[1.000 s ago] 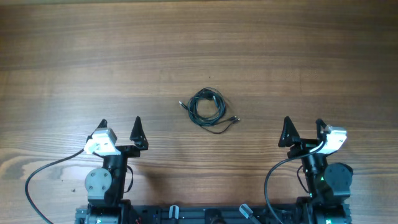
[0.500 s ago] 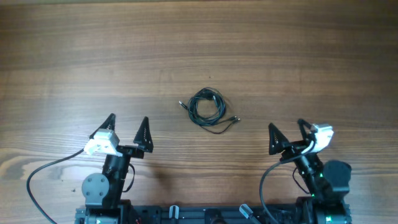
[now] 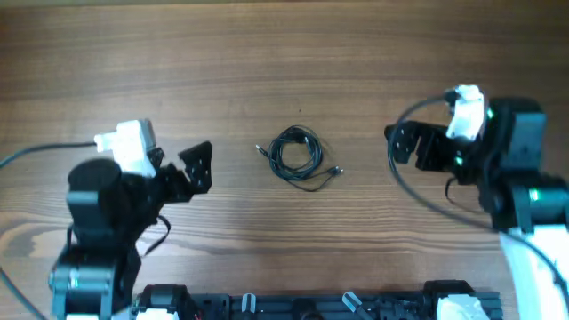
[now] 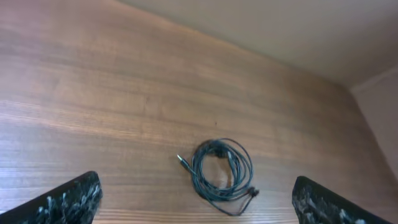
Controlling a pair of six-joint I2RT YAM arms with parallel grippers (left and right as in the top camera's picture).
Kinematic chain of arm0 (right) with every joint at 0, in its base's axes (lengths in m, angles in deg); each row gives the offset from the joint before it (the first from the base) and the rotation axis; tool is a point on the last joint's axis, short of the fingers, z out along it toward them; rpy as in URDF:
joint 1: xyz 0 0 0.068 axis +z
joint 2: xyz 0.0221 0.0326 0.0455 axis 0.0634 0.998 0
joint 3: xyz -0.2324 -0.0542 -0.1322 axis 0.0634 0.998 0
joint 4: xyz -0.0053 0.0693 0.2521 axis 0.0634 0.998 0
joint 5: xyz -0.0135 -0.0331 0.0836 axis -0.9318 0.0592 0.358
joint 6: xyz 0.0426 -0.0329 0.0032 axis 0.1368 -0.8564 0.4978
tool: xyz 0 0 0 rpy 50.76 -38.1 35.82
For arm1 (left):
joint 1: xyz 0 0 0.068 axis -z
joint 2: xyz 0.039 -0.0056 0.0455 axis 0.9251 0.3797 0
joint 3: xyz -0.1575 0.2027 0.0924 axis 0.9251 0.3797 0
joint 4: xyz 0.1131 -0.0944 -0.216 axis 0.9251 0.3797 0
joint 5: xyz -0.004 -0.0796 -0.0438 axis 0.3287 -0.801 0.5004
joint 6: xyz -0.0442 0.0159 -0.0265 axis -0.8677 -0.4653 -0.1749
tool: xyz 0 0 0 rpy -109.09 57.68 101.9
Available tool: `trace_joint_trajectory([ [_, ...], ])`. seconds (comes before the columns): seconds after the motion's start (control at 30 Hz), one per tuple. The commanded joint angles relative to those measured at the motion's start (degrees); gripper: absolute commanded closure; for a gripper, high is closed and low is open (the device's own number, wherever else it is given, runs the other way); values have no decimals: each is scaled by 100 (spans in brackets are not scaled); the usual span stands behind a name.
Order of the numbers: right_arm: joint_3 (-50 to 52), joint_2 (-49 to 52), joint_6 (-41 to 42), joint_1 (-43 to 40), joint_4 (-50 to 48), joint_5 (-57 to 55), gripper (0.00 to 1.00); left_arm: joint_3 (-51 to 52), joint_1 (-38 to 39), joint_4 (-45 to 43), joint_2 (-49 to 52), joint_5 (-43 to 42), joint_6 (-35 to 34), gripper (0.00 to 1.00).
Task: Untangle cables
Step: 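Move both grippers inward toward the coiled black cable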
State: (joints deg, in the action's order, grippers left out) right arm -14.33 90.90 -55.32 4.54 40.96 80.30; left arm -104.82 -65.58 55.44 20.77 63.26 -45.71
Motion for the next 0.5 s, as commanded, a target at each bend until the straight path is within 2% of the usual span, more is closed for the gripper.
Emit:
trace_joint_trajectory([
  [0.0, -140, 682, -151, -11, 192, 660, 0, -192, -37, 306, 616, -529, -136, 0],
  [0.13, -144, 1384, -433, 98, 667, 789, 1, -201, -4, 831, 1753, -857, -136, 0],
  [0.23, -225, 1919, -393, 511, 1169, 122, 0, -341, 273, 916, 2782, -955, -136, 0],
  [0.33, -269, 2315, -219, 866, 1314, -151, 0, -557, 682, 791, 3324, -951, -9, 0],
  [0.4, -267, 2579, -118, 905, 1069, 387, 1, -588, 935, 680, 3370, -817, 37, 0],
  [0.47, -262, 2828, -754, 984, 487, 1414, 0, -588, 1075, 592, 3342, -778, 39, 0],
])
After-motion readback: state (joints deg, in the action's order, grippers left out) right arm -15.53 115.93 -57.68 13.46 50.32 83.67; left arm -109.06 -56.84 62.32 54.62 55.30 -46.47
